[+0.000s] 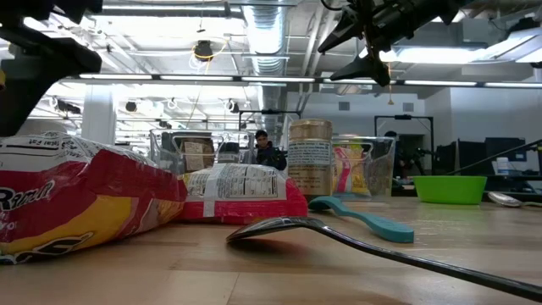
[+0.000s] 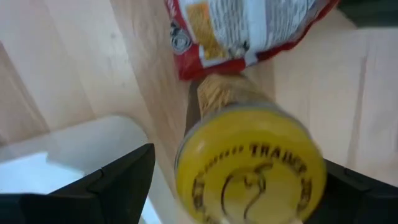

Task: Pick & Place Food Item
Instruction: Put the yellow seasoning bottle into the left transparent bin

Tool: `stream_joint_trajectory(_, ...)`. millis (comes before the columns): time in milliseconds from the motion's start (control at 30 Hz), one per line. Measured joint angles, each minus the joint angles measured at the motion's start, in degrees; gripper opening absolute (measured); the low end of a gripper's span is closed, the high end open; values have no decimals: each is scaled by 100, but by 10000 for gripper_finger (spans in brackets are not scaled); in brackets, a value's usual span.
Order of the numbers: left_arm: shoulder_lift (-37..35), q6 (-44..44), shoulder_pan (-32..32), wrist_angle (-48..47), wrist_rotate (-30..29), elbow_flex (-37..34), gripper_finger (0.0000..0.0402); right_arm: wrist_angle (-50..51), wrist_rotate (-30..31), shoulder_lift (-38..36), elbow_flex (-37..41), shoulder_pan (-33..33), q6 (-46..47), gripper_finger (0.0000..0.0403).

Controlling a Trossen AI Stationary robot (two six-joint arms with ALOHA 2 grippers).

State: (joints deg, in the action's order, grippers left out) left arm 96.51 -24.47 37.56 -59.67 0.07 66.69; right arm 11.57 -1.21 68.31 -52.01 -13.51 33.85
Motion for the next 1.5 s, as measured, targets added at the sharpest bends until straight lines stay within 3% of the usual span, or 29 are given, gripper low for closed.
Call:
stream_joint_trajectory(167,0,53,8,451,20,-56,328,0,0,0,0,-1,0,282)
stream_joint_trajectory(533,0,204,0,465,38,-243,325,0,0,0,0,-1,0,282)
stream_joint_trajectory(1500,-2,214,-2,678,35,-248,220,0,0,0,0,-1,2,282)
